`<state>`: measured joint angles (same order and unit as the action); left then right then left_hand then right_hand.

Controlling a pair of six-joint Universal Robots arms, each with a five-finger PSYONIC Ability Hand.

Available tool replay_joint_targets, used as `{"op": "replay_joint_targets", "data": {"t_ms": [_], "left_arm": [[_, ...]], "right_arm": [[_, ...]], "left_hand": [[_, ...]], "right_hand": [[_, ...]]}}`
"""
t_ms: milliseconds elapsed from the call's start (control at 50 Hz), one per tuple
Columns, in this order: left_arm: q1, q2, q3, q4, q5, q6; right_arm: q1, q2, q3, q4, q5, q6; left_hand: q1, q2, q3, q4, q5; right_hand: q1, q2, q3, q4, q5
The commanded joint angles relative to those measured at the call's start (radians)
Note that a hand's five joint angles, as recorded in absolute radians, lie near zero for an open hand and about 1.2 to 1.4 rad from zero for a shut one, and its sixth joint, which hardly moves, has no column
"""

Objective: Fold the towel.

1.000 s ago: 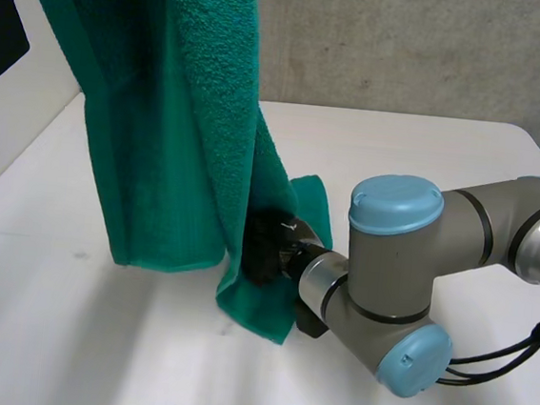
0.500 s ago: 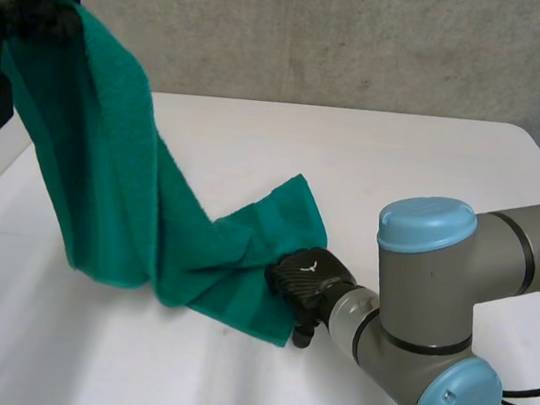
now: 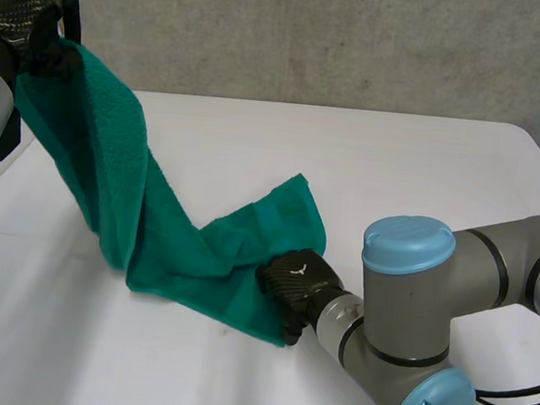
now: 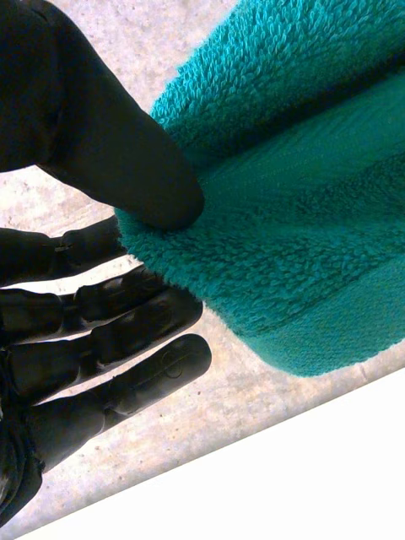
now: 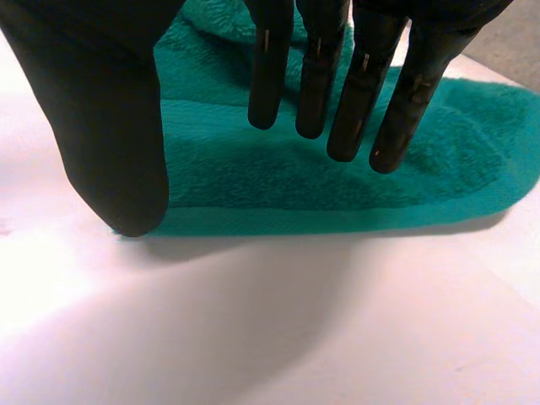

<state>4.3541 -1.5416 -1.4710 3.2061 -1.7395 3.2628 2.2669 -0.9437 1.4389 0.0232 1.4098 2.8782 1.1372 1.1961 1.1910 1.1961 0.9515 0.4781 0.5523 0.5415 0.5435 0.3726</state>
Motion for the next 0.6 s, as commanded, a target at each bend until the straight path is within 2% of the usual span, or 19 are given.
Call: {"op": "replay_joint_targets", "data": {"t_ms": [20, 600], "left_arm": [[0.001, -0.002, -0.002, 0.000, 0.000, 0.000], [-0.001, -0.003, -0.005, 0.000, 0.000, -0.008]], "right_arm": [[0.013, 0.009, 0.000, 0.004, -0.002, 0.026], [0.017, 0.063, -0.038, -0.074, 0.000, 0.029]], "left_hand": [[0.259, 0.200, 0.205, 0.200, 0.270], [0.259, 0.200, 0.205, 0.200, 0.270]], "right_hand": [[0.135, 0.061, 0.072, 0.070, 0.066], [0.306, 0.231, 0.242, 0.240, 0.237]]}}
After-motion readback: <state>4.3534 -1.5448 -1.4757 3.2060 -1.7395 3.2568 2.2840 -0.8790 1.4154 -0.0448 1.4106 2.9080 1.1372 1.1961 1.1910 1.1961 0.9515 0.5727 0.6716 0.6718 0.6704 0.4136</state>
